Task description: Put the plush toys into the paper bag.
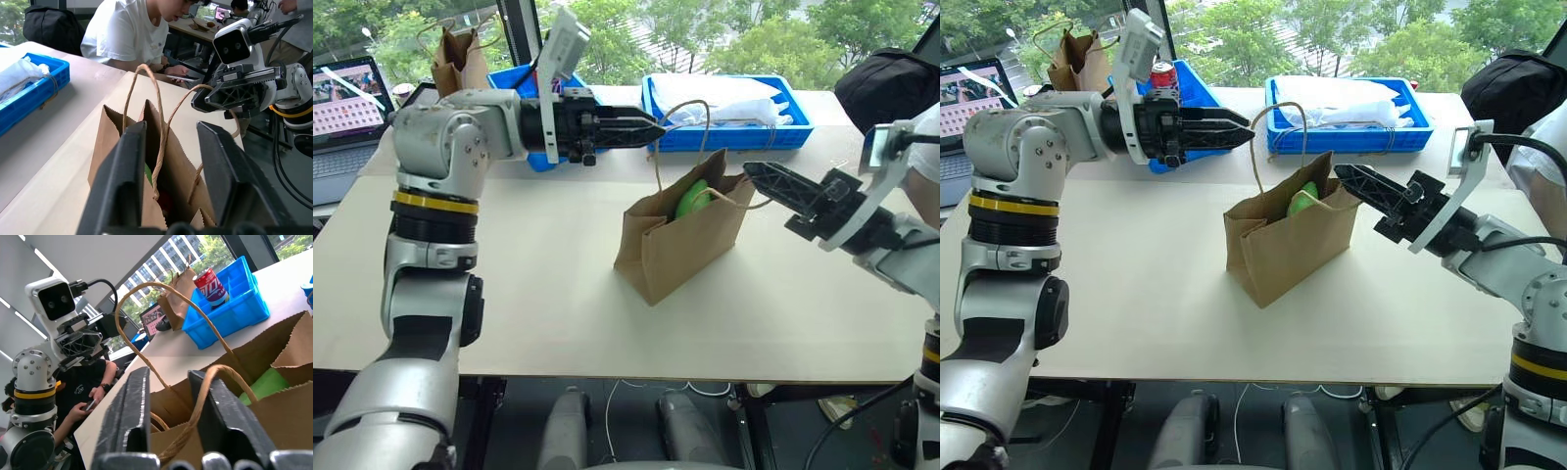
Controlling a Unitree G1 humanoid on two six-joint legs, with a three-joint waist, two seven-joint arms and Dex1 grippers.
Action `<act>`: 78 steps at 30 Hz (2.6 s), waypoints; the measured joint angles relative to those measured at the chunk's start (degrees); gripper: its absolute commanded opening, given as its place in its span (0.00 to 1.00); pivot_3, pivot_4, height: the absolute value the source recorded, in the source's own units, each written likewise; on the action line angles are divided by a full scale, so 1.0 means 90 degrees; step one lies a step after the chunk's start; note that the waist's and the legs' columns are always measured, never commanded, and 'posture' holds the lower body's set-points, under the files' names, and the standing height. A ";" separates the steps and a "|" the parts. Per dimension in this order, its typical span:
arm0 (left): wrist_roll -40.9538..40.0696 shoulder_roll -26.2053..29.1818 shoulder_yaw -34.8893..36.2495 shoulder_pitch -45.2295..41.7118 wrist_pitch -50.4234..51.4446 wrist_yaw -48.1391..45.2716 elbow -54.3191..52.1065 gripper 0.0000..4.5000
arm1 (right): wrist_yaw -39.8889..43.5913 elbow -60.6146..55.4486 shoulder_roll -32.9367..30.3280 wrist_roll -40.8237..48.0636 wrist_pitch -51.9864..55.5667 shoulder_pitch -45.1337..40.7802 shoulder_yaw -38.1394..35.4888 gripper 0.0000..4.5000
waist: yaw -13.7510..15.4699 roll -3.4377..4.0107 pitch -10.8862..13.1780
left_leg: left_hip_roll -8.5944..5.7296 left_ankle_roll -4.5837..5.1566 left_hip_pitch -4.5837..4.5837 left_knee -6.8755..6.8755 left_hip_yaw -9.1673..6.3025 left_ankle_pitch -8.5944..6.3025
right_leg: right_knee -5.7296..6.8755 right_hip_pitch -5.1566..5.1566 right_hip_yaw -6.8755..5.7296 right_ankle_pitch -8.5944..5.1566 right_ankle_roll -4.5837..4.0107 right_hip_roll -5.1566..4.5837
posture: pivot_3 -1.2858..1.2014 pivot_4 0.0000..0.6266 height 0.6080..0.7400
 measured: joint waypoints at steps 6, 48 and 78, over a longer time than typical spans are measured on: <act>0.0148 0.0557 0.0062 0.0197 -0.0454 -0.0487 0.0184 1.00 | 0.0332 -0.0250 -0.0849 0.0242 0.0225 0.0668 -0.0672 1.00 | 0.0003 0.0000 0.0000 | 0.0001 0.0000 0.0009 0.0000 0.0000 0.0000 | 0.0000 0.0007 0.0000 0.0000 0.0000 0.0000 | 0.52 0.24 0.44; 0.0793 -0.0534 -0.0645 0.3966 -0.2530 0.0471 -0.2192 0.85 | 0.1303 -0.1463 0.2421 -0.7821 -0.2017 0.0814 0.2976 0.00 | 0.0009 -0.0009 -0.0003 | 0.0005 -0.0007 0.0024 0.0004 0.0003 0.0027 | 0.0007 0.0015 0.0001 0.0018 -0.0006 0.0003 | 0.52 0.24 0.44; 0.1064 -0.0096 -0.0538 0.2671 -0.4154 -0.1668 0.0127 0.00 | 0.3329 -0.2924 -0.0556 -0.5186 0.0122 0.4147 -0.1164 0.00 | -0.0007 -0.0018 -0.0005 | 0.0004 -0.0006 0.0029 -0.0002 0.0004 0.0027 | -0.0004 0.0025 0.0001 0.0006 0.0014 0.0002 | 0.52 0.24 0.44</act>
